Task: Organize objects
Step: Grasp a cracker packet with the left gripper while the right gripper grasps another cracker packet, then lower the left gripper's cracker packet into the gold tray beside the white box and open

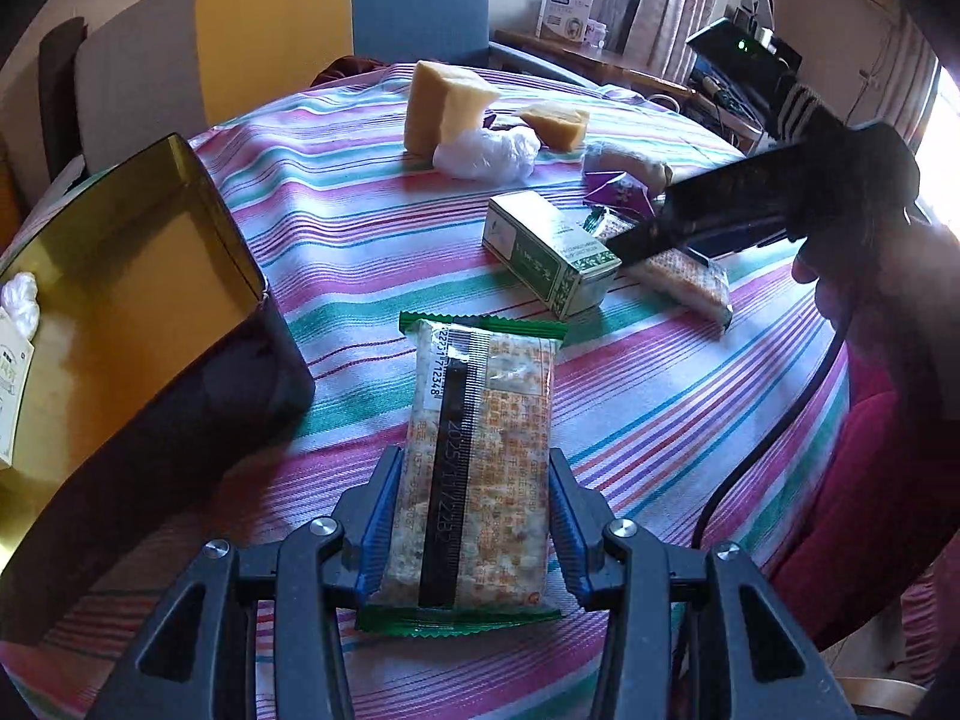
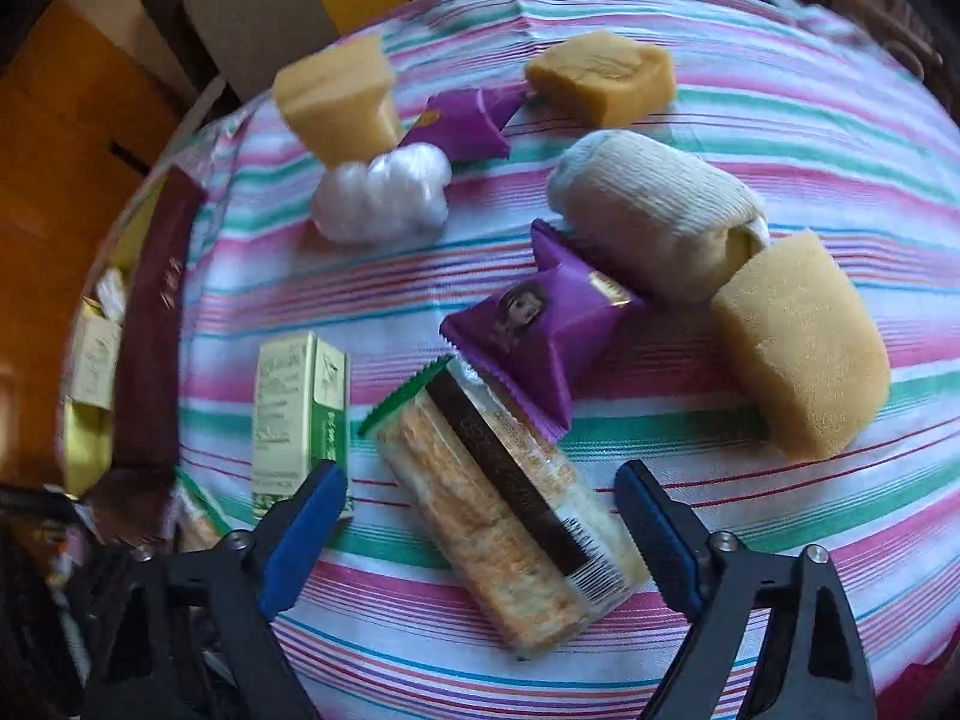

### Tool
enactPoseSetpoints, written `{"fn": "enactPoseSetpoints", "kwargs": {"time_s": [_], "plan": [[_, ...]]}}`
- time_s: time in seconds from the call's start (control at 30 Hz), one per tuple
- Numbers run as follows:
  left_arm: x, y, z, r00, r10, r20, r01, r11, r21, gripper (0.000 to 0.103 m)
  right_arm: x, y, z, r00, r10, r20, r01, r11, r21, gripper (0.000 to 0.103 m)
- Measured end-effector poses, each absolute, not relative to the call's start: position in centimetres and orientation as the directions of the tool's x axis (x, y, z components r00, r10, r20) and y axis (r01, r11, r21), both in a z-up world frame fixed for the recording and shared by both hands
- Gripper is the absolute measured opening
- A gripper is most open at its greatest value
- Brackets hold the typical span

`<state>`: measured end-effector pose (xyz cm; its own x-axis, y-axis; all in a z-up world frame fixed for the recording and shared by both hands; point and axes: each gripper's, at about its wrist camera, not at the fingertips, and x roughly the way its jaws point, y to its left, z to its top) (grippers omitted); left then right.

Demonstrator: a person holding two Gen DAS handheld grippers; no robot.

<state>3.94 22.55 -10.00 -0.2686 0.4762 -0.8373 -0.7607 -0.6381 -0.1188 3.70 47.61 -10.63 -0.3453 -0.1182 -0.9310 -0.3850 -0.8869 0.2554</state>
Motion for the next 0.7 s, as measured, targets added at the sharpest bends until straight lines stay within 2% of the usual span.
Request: {"fn": "enactPoseSetpoints", "kwargs": {"time_s": [0.07, 0.13, 0.37, 0.7], "plan": [[3.9, 22.4, -10.0, -0.264, 0.482, -0.835, -0.757, -0.640, -0.130, 0.046, 3.5, 47.2, -10.7, -0.324, -0.075, -0.943, -0.382, -0.902, 0.203, 0.070], [3.9, 22.2, -10.0, -0.260, 0.490, -0.832, -0.751, -0.644, -0.144, 0.046, 3.6, 47.4, -10.7, -0.318, -0.052, -0.947, -0.395, -0.901, 0.182, 0.064], [3.9, 22.1, -10.1, -0.265, 0.496, -0.827, -0.752, -0.643, -0.145, 0.046, 2.7, 45.5, -11.2, -0.261, 0.062, -0.963, -0.330, -0.944, 0.028, 0.063], [3.9, 22.1, -10.1, -0.274, 0.499, -0.822, -0.755, -0.642, -0.137, 0.046, 2.8, 46.1, -11.5, -0.268, 0.056, -0.962, -0.336, -0.941, 0.039, 0.063]]}}
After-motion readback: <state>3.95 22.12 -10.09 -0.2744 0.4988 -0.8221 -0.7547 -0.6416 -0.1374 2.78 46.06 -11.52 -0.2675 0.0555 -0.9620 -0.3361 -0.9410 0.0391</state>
